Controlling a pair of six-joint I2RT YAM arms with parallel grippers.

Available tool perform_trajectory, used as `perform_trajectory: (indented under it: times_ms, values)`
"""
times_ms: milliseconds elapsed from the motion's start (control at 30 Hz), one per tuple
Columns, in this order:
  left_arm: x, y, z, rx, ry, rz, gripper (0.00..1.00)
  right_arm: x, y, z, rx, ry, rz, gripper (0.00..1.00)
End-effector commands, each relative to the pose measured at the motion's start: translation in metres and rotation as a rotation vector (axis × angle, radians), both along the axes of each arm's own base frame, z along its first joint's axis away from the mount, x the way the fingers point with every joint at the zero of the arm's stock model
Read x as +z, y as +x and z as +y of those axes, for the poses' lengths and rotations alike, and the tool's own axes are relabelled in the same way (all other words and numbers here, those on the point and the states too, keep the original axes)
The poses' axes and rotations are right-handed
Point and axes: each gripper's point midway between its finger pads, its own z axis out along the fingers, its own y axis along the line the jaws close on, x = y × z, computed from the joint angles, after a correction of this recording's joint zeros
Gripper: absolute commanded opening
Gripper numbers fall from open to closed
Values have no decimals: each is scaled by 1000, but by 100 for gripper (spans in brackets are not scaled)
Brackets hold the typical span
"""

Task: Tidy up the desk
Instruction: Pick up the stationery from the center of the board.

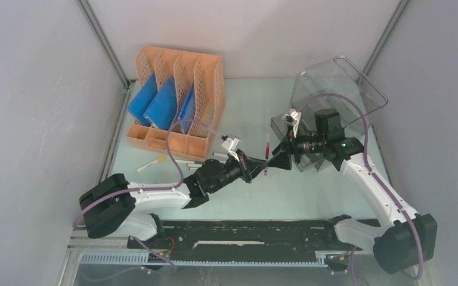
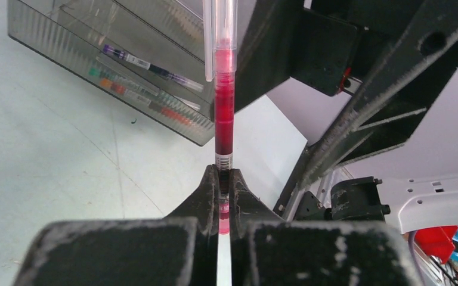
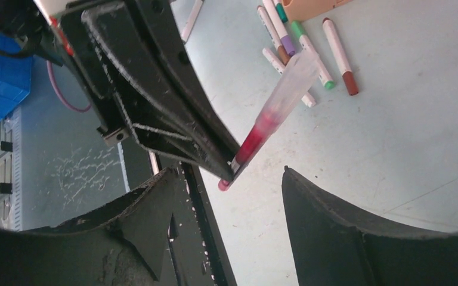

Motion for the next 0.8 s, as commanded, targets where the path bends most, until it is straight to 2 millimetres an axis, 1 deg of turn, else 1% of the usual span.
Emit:
perform_trajectory:
  times_ms: [0, 167, 400, 500, 533, 700, 733, 767]
  values:
    - [27, 0, -10, 12, -91, -36, 0, 7, 17, 0, -78, 15, -13, 73]
    - [29, -5, -15, -1, -104, -37, 0, 1, 21, -1, -114, 11, 17, 69]
    - [31, -8, -19, -13, -110, -41, 0, -3, 20, 2, -115, 19, 47, 54]
    - [31, -9, -21, -18, -110, -41, 0, -5, 19, 3, -110, 18, 53, 50]
    - [31, -9, -20, -18, -111, -41, 0, -5, 19, 4, -106, 18, 55, 47]
    - [32, -9, -20, -15, -112, -43, 1, -8, 16, 8, -83, 16, 60, 15]
    - [32, -9, -19, -14, -113, -44, 5, -8, 15, 8, -79, 15, 60, 8]
    - [33, -10, -19, -14, -114, -44, 11, -8, 14, 9, -74, 14, 55, 2]
